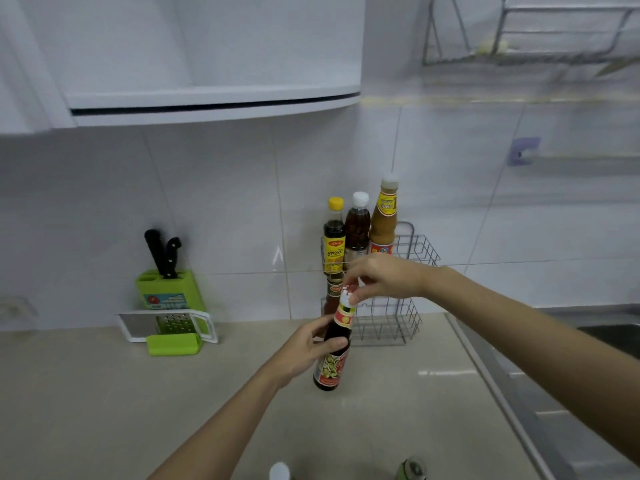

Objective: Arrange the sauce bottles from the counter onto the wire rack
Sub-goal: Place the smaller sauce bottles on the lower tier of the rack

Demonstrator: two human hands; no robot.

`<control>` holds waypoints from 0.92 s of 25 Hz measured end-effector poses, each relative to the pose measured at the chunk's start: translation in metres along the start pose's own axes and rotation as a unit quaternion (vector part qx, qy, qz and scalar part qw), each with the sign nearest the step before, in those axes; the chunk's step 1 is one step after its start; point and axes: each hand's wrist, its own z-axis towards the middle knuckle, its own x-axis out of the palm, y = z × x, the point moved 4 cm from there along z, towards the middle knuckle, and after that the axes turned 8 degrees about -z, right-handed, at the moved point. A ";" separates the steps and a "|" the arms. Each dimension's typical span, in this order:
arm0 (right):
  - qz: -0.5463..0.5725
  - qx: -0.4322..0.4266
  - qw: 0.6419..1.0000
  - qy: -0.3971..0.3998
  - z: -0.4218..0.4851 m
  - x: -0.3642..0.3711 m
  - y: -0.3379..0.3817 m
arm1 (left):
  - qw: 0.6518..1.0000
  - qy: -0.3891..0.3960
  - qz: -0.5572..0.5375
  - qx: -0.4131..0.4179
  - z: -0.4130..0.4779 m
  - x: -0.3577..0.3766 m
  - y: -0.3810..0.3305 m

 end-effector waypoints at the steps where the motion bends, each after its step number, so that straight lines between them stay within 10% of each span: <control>1: -0.024 -0.001 1.000 -0.003 -0.002 0.001 0.001 | 1.000 0.006 0.003 0.000 0.002 0.003 -0.002; 14: 0.079 0.037 0.995 -0.044 -0.001 0.002 -0.008 | 0.998 0.008 -0.060 0.005 0.012 0.003 -0.020; 23: 0.241 0.080 0.967 -0.030 0.023 -0.034 -0.010 | 0.952 0.031 -0.304 0.004 0.013 0.010 -0.039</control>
